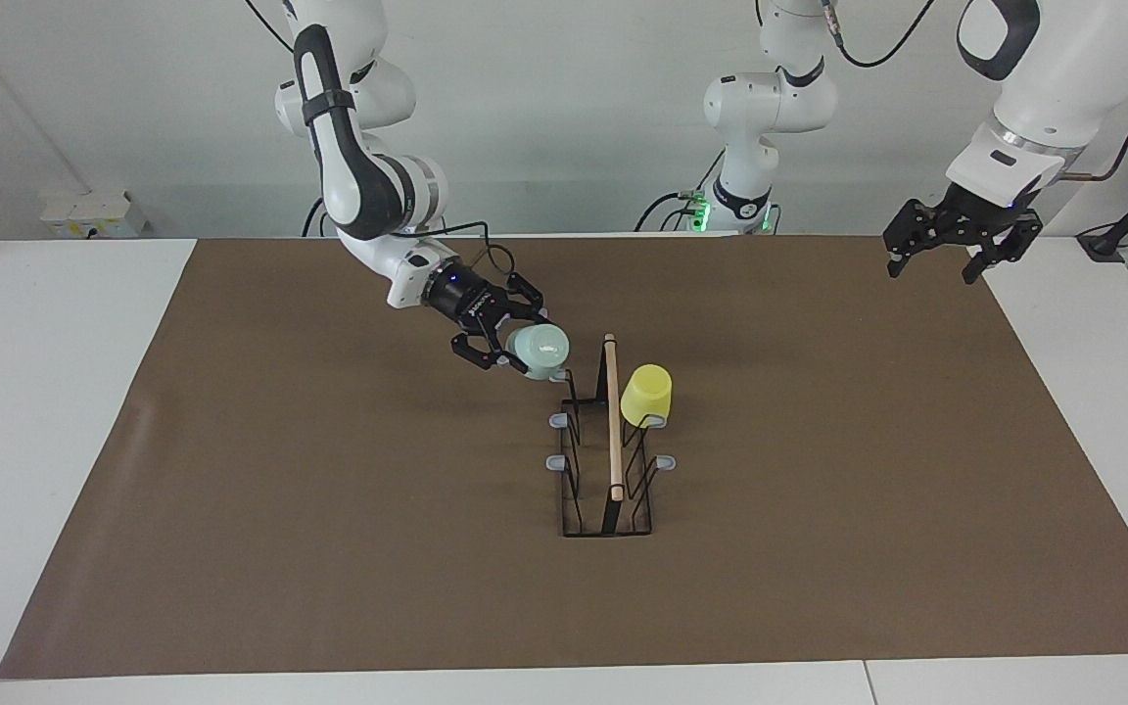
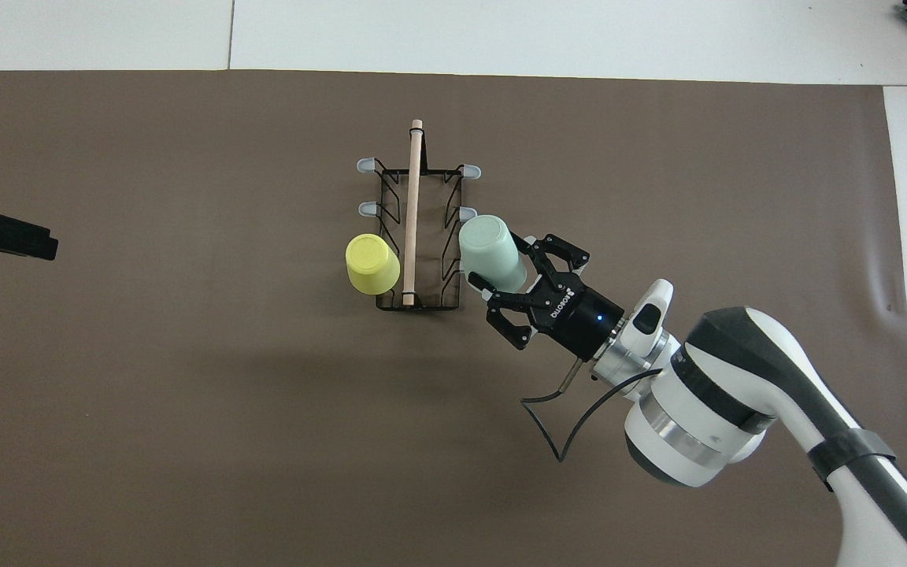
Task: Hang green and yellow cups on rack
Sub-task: 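Carry the green cup with the right gripper toward the rack's nearer peg, then lower the green cup onto the peg and open the right gripper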
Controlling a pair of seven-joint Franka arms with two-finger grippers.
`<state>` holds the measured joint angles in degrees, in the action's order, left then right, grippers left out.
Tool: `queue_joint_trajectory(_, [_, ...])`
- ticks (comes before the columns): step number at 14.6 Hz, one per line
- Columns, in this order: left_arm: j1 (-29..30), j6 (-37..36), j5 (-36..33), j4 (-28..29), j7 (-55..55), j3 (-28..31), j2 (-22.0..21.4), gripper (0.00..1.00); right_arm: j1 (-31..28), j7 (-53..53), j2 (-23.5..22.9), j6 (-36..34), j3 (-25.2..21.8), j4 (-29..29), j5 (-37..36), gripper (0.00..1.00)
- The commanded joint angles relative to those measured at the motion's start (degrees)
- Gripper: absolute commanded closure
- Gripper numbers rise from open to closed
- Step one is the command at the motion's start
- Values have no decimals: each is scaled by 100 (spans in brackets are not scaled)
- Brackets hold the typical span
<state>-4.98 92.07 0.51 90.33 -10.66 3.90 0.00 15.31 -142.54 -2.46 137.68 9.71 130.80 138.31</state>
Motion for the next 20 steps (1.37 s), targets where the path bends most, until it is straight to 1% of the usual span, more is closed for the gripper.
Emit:
queue_joint_trajectory(1, [-38,-22,-95,178,2,32,-176,0,95,-248,-220,128,4,-265,267,53])
queue_joint_trajectory(4, [-38,-22,-95,178,2,32,-176,0,103,-266,-308,172,4,-370,311,53])
queue_joint_trajectory(7, [-38,-22,-95,178,2,32,-176,0,121,-546,-501,172,4,-484,512,53])
queue_joint_trajectory(9, [-38,-22,-95,178,2,32,-176,0,209,-565,-571,102,4,-494,583,53])
queue_joint_trajectory(11, [-38,-22,-95,178,2,32,-176,0,253,-696,-615,75,4,-494,829,53])
queue_joint_trajectory(13, [-38,-22,-95,178,2,32,-176,0,297,-749,-677,40,4,-520,838,53])
queue_joint_trajectory(15, [-38,-22,-95,178,2,32,-176,0,297,-854,-817,-196,4,-520,917,53])
queue_joint_trajectory(17, [-38,-22,-86,178,2,32,-176,0,297,-1161,-1115,-652,-4,-520,1232,53])
queue_joint_trajectory(20, [-38,-22,-95,178,2,32,-176,0,262,-1277,-1160,-646,-13,-494,1216,52])
